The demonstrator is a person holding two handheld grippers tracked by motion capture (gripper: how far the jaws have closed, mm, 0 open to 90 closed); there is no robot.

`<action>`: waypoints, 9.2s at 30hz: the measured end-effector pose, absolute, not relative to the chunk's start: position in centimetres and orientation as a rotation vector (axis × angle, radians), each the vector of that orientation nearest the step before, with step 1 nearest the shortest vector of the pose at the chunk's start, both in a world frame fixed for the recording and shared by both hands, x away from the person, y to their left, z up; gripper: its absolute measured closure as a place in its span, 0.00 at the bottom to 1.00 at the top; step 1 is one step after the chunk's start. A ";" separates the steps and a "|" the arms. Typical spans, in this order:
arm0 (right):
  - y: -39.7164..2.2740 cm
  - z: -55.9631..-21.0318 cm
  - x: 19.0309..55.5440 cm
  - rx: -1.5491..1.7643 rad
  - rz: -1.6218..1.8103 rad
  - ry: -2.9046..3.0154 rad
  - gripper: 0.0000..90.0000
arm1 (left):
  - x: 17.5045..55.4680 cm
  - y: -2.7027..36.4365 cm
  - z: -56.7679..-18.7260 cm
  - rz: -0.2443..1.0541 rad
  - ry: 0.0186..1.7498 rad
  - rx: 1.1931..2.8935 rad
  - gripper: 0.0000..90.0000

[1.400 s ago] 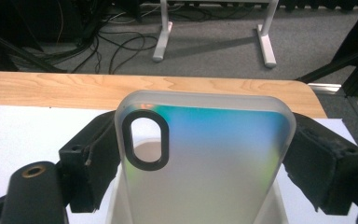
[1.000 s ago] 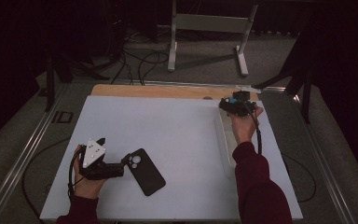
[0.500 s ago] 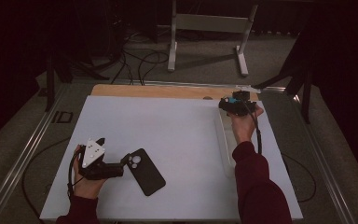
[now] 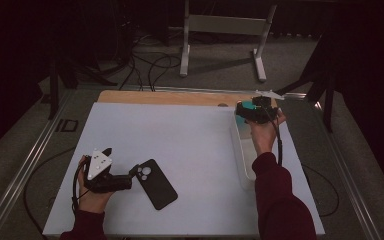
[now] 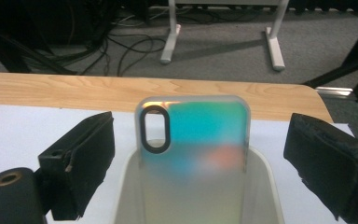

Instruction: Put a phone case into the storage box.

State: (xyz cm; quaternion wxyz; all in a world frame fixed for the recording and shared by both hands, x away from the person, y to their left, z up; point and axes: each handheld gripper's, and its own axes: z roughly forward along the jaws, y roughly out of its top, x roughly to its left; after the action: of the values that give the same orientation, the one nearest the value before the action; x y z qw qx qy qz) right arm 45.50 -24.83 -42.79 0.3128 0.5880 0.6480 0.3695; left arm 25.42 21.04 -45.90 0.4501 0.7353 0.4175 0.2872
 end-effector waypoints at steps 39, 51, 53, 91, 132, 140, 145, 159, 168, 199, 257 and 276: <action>-25.2 -41.1 30.2 1.164 1.258 1.844 0.09 | 25.8 21.5 -46.3 0.672 1.068 1.839 0.00; -24.6 -41.3 27.2 1.065 1.249 1.874 0.10 | 25.8 20.9 -46.4 0.623 1.057 1.849 0.00; -24.7 -41.3 27.0 1.067 1.245 1.868 0.10 | 25.7 20.7 -46.5 0.604 1.043 1.855 0.01; -26.9 -42.8 25.1 1.089 1.267 1.792 0.12 | 22.0 12.4 -50.4 0.247 0.731 2.097 1.00; -27.0 -43.1 25.2 1.090 1.263 1.776 0.12 | 23.6 17.7 -52.3 0.394 1.147 2.139 1.00; -26.8 -43.2 25.2 1.085 1.260 1.783 0.12 | 25.1 19.2 -52.4 0.454 1.274 2.060 1.00; -26.8 -43.2 25.1 1.083 1.261 1.784 0.12 | 25.1 19.5 -52.2 0.464 1.268 2.026 1.00; -26.6 -43.4 24.8 1.036 1.298 1.810 0.12 | 24.3 22.0 -47.6 0.617 1.080 1.741 0.60; -26.7 -43.5 24.2 0.996 1.352 1.807 0.12 | 24.1 23.6 -47.1 0.693 1.085 1.724 0.14; -27.1 -44.1 23.7 1.005 1.353 1.789 0.12 | 27.1 20.9 -46.7 0.537 1.152 2.007 0.00; -27.3 -43.8 23.6 1.006 1.366 1.770 0.12 | 33.7 13.0 -51.8 0.302 1.372 2.347 0.06; -27.3 -43.8 23.6 1.004 1.371 1.769 0.12 | 33.4 12.5 -51.3 0.333 1.380 2.362 0.18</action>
State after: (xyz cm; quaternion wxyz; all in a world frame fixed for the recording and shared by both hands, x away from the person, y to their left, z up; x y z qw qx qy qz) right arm 23.59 -27.34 -43.83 0.3373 0.3852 0.6789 0.5262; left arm 33.38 12.54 -51.26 0.1917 0.8412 0.4915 0.1184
